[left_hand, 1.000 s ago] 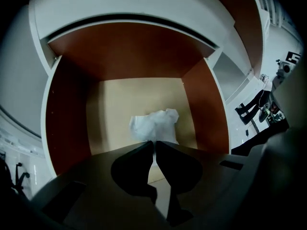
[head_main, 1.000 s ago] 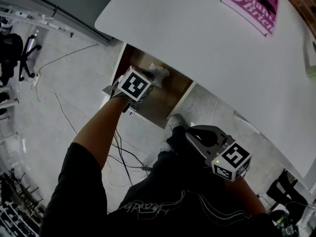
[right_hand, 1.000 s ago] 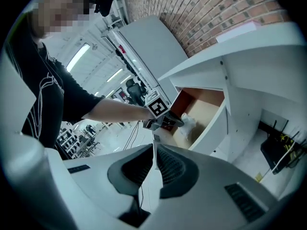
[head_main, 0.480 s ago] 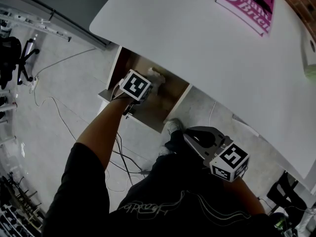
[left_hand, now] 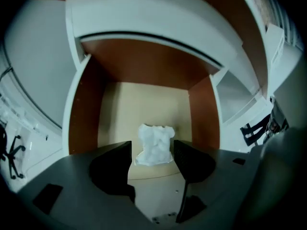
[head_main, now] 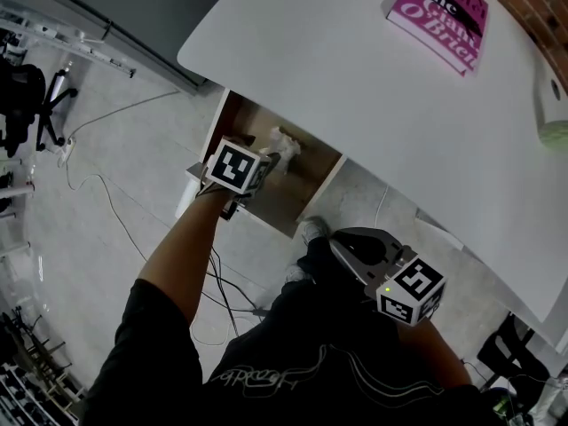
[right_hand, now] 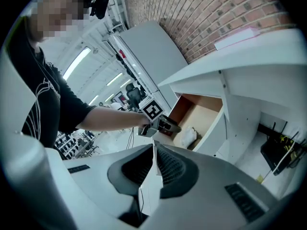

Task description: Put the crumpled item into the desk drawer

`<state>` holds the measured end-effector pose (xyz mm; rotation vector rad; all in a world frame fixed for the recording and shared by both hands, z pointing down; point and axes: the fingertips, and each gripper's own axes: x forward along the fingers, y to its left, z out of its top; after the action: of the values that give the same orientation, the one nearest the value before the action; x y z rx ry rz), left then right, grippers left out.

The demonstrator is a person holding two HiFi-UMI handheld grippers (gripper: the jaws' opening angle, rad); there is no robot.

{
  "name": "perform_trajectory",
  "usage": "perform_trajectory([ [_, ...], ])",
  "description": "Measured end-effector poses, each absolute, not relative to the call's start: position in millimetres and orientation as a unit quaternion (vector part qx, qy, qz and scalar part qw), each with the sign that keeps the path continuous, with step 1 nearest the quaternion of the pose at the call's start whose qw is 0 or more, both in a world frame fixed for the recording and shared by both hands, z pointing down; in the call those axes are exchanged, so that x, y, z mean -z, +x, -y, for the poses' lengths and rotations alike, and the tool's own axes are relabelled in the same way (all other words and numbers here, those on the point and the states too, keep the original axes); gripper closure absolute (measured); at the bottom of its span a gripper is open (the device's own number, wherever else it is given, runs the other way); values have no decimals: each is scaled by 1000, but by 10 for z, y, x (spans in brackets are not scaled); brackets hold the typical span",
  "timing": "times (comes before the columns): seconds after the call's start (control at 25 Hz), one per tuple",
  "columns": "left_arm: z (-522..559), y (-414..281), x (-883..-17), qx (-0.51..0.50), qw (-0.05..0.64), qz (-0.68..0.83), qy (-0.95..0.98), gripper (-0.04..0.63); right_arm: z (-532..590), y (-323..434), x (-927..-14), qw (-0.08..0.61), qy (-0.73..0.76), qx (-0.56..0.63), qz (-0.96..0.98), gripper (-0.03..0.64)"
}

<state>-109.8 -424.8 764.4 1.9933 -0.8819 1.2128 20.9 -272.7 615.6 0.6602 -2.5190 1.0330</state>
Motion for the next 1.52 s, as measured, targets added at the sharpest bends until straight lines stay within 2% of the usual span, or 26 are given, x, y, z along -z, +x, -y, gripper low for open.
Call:
perform_trajectory([
  [0.2,3981,-1077,-6900,-394,334,356,779,321,2701,161,-5716,142,230,-358,894,563],
  [0.32,3660,-1076,-6439,-362,380,356,773,388,2698,161,-5403,136,242,-354,893,563],
  [0.4,3443,-1061,-6079,-341,395,352,777,404,2684,138,-5145,128,249,-351,894,563],
  [0.6,3025,-971,-5086,-279,385,352,806,496,2685,61,-4466,107,247,-317,910,563],
  [0.72,2793,-871,-4485,-240,366,346,830,528,2647,-13,-4044,93,239,-303,918,563],
  [1.12,2306,-825,-2981,-101,306,343,882,566,2339,-265,-2928,45,211,-233,948,563],
  [1.28,2112,-736,-2682,-78,269,329,902,569,2197,-256,-2674,27,209,-214,954,563],
  [1.52,1883,-692,-2556,-61,272,317,907,571,1956,-263,-2550,21,210,-207,955,563],
])
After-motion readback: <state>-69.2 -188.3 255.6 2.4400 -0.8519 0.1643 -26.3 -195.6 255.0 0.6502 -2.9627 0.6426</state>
